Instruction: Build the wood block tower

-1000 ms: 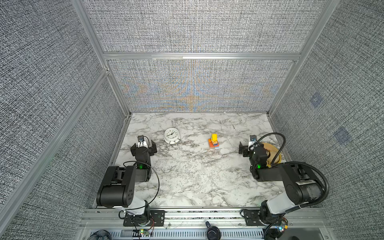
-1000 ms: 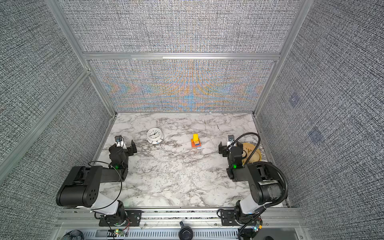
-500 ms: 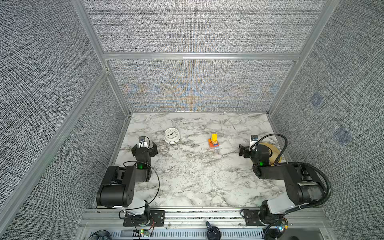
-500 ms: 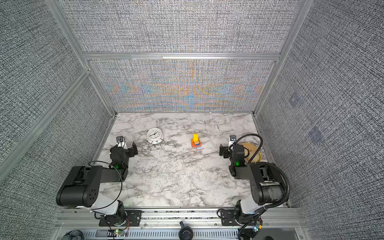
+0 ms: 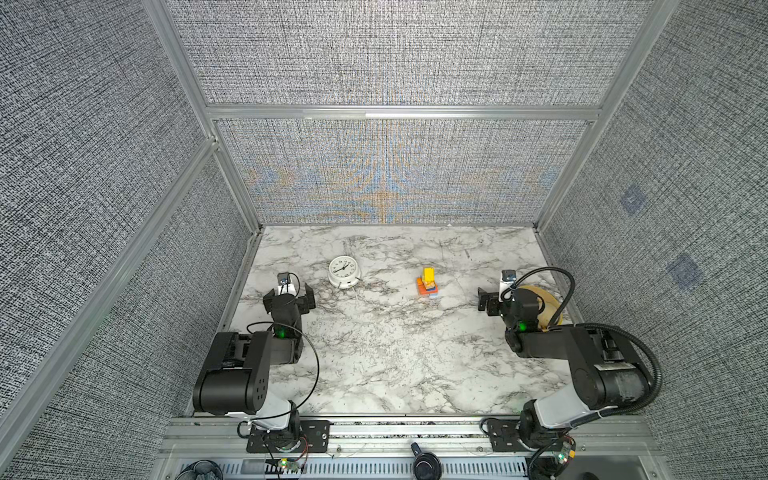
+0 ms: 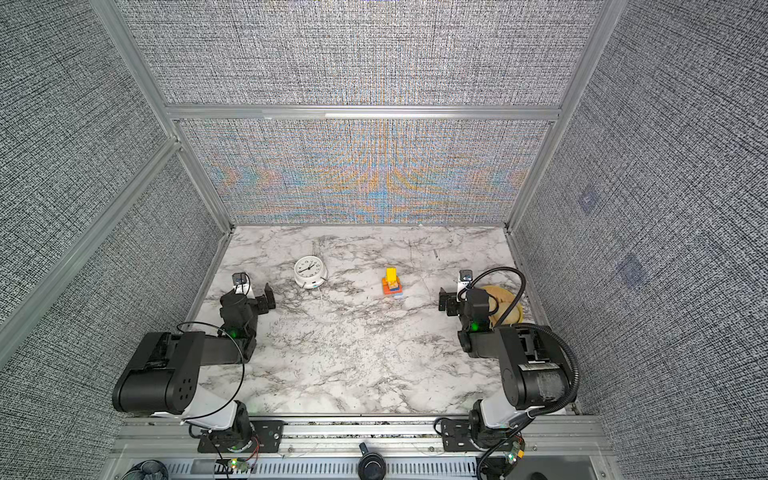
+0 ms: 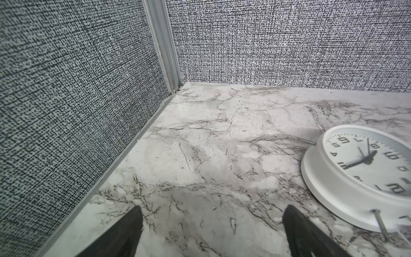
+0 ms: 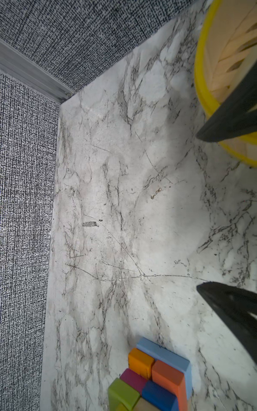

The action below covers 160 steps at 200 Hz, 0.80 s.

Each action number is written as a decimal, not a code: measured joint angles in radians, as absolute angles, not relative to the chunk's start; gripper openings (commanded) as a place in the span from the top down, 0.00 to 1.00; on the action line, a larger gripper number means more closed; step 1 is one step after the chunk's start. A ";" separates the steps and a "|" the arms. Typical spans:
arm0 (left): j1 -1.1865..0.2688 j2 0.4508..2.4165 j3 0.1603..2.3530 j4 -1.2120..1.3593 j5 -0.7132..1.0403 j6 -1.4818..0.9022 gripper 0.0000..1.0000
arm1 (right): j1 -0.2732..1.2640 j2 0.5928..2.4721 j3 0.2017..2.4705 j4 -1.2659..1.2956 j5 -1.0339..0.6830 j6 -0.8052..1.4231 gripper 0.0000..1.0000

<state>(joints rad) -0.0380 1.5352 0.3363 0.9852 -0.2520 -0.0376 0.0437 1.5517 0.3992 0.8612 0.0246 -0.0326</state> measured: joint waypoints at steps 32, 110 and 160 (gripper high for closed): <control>-0.038 1.535 0.336 0.984 -0.252 -0.038 0.01 | 0.040 1.552 0.399 0.860 0.021 -0.033 0.01; -0.038 1.535 0.337 0.968 -0.252 -0.038 0.01 | 0.040 1.552 0.399 0.860 0.021 -0.033 0.01; -0.038 1.535 0.336 0.968 -0.252 -0.038 0.01 | 0.040 1.551 0.399 0.860 0.021 -0.033 0.01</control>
<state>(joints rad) -0.0380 1.5352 0.3363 0.9684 -0.2520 -0.0376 0.0399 1.5505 0.3992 0.8604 0.0212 -0.0326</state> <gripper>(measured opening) 0.986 0.992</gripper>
